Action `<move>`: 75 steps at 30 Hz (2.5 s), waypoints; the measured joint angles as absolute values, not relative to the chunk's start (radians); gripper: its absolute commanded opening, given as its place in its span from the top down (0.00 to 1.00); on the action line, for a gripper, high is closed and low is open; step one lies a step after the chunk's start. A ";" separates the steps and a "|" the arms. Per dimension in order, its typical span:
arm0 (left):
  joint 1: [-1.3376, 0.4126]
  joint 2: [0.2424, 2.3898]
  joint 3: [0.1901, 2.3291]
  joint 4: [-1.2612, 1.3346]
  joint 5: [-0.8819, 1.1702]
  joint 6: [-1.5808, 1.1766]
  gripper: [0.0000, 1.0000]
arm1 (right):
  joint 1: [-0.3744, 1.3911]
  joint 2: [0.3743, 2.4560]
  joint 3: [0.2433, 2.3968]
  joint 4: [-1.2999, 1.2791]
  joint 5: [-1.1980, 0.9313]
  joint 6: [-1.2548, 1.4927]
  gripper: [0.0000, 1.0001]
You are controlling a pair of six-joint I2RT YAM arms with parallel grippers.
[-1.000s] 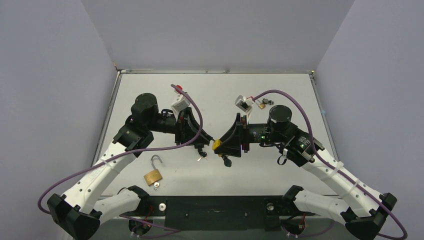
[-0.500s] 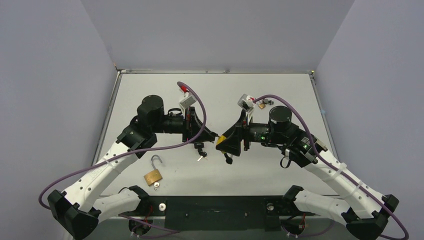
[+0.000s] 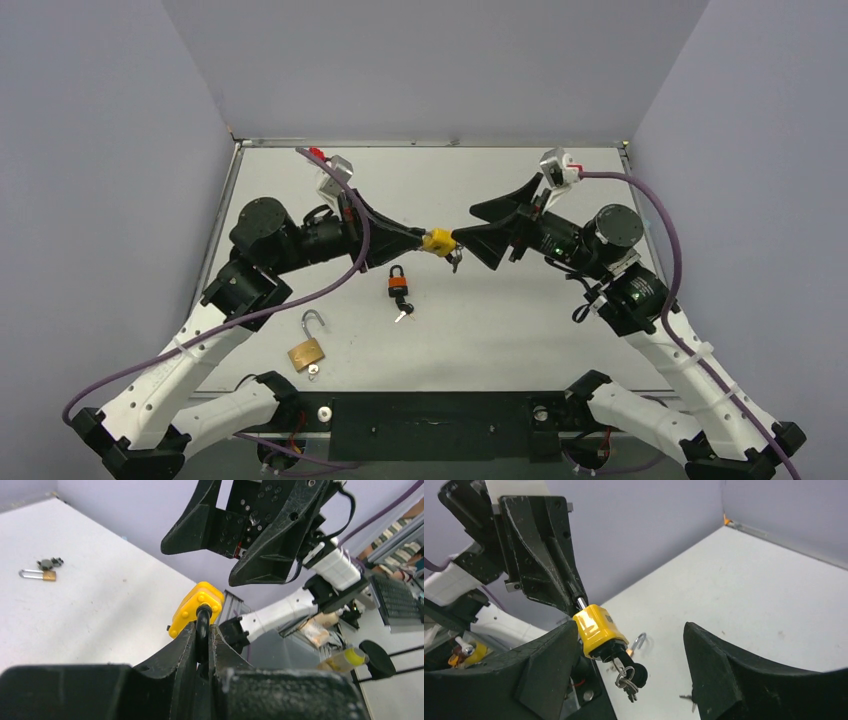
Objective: Lock with the key
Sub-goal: Pick up the lock from the center of the board, then lock the lock.
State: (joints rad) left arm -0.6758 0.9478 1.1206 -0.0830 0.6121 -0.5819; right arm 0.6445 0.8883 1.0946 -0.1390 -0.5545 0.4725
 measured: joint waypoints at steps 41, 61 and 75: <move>-0.680 0.998 1.276 -0.014 0.458 -0.835 1.00 | 0.643 1.038 1.220 0.179 -0.741 0.602 0.47; -0.681 0.986 1.274 -0.003 0.452 -0.852 0.91 | 0.669 1.039 1.219 0.121 -0.714 0.562 1.00; -0.681 0.933 1.275 -0.089 0.432 -0.731 0.71 | 0.669 1.020 1.201 0.089 -0.715 0.590 1.00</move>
State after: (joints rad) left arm -0.6811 0.9325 1.2747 -0.0891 0.4324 -0.7315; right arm 0.6693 1.0203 1.2015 0.0891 -0.7155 0.5900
